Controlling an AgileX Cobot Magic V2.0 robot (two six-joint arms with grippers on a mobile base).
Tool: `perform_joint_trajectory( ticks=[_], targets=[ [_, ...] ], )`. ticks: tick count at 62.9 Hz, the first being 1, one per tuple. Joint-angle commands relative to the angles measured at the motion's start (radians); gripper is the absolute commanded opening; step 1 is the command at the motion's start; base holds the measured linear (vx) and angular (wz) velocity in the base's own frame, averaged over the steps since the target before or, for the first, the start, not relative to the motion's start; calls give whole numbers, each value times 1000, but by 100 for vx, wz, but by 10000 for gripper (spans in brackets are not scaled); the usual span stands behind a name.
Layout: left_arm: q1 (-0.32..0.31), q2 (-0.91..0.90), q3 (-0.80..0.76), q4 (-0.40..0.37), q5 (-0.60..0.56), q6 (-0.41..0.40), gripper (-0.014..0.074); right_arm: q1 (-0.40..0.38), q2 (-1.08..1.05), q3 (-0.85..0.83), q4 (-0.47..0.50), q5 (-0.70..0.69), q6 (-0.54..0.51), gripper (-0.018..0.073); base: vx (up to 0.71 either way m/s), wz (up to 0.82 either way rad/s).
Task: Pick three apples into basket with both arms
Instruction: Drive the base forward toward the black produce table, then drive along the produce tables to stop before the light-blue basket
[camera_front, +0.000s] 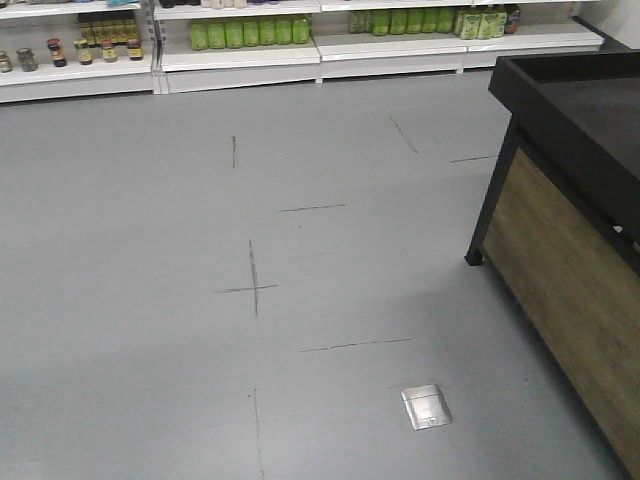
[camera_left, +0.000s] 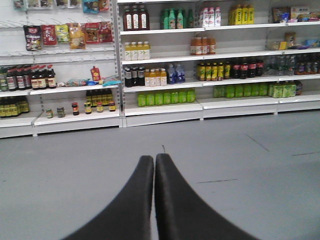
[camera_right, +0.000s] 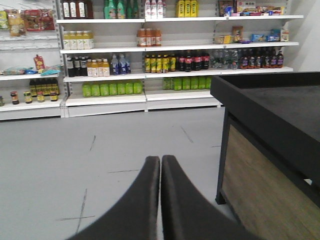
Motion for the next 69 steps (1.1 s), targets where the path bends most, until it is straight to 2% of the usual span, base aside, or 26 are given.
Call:
perform_joint_trajectory(
  ticks=[1,69],
  targets=[
    [1,-15,9,-1,-72,-8,-6,-7,-14,14,-12,-75,-3,-4,21,-31],
    [1,-15,9,-1,-72,-8,-6,-7,-14,14,-12,-76,-3,-4,15,-50]
  ],
)
